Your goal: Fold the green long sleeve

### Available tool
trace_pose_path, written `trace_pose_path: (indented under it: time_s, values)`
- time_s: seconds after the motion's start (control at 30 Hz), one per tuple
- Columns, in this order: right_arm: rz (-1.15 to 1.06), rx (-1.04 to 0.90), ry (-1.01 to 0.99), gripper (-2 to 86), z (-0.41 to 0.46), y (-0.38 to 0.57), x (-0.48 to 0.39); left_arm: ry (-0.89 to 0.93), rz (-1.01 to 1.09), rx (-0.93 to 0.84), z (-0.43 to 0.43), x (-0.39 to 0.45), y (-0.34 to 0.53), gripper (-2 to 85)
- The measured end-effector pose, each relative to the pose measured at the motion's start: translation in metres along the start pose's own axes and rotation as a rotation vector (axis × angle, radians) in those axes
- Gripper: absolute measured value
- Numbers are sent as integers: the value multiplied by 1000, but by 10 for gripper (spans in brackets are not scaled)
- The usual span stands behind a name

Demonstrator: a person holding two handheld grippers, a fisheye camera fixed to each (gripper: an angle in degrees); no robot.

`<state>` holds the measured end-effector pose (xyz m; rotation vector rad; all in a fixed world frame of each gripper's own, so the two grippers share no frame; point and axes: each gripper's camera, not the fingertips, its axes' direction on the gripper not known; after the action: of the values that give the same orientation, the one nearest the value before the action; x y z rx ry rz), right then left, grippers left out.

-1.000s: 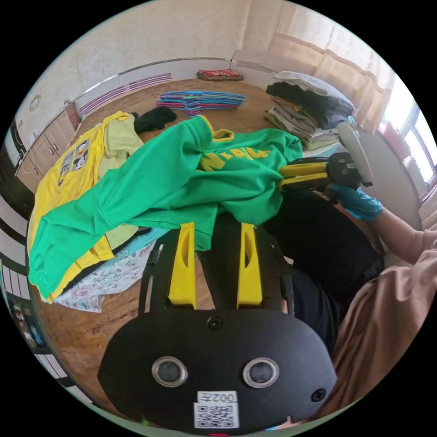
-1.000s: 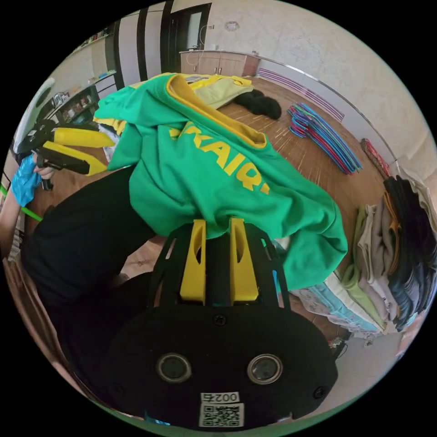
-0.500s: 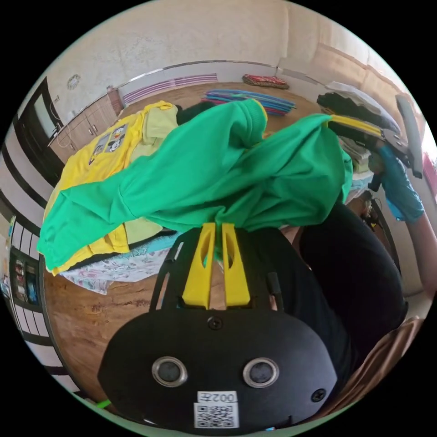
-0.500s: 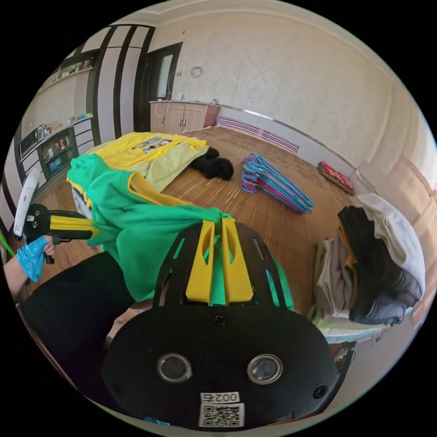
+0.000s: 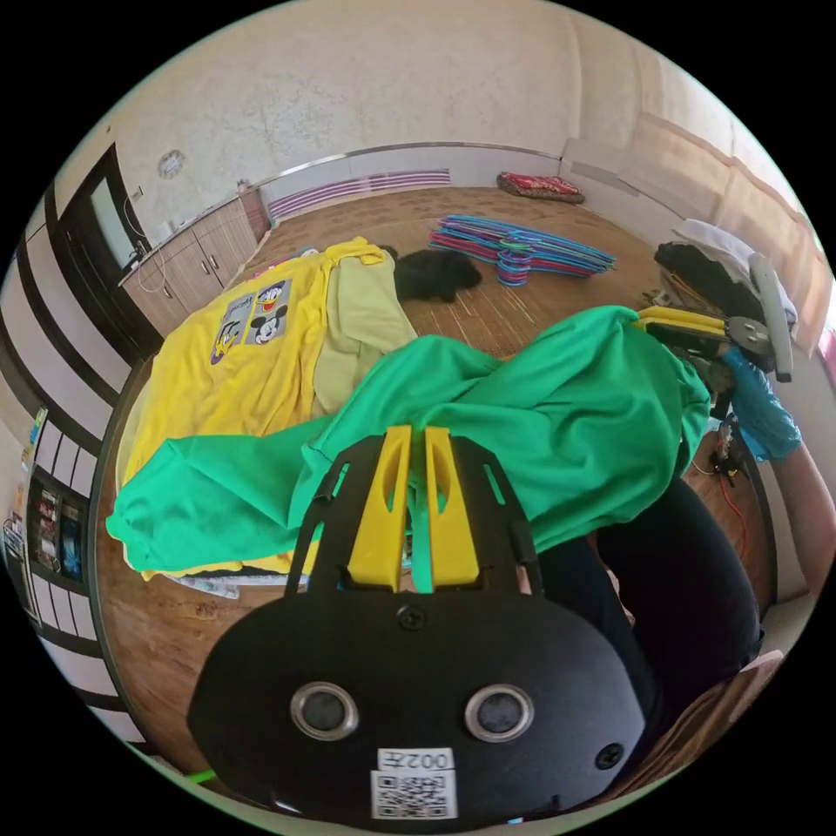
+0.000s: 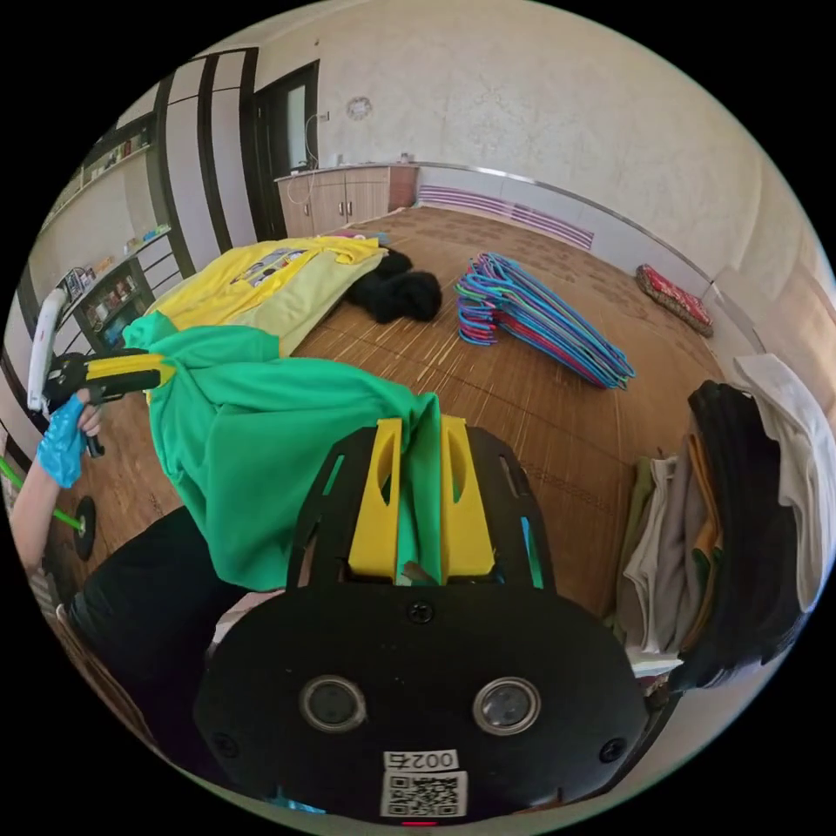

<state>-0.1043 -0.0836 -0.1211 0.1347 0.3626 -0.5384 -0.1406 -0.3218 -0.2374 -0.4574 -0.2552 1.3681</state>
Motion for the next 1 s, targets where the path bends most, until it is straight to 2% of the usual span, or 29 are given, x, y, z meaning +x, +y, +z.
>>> trace_pose_path:
  time_s: [0.13, 0.33, 0.5, 0.7, 1.0]
  values:
    - [-19, 17, -87, 89, -40, 36, 2, 48, -5, 35, -14, -6, 18, 16]
    - [-23, -79, -227, 111, -53, 101, -21, 95, -64, 53, -34, -20, 84, 28]
    - [34, -99, -262, 124, -32, 118, -38, 129, -138, -44, 4, -21, 157, 53]
    - [70, -120, -216, 133, -5, 104, -52, 139, -118, -82, 52, -14, 179, 88]
    - [40, -80, -183, 5, -45, 111, -61, 131, -63, -79, 77, -11, 187, -5]
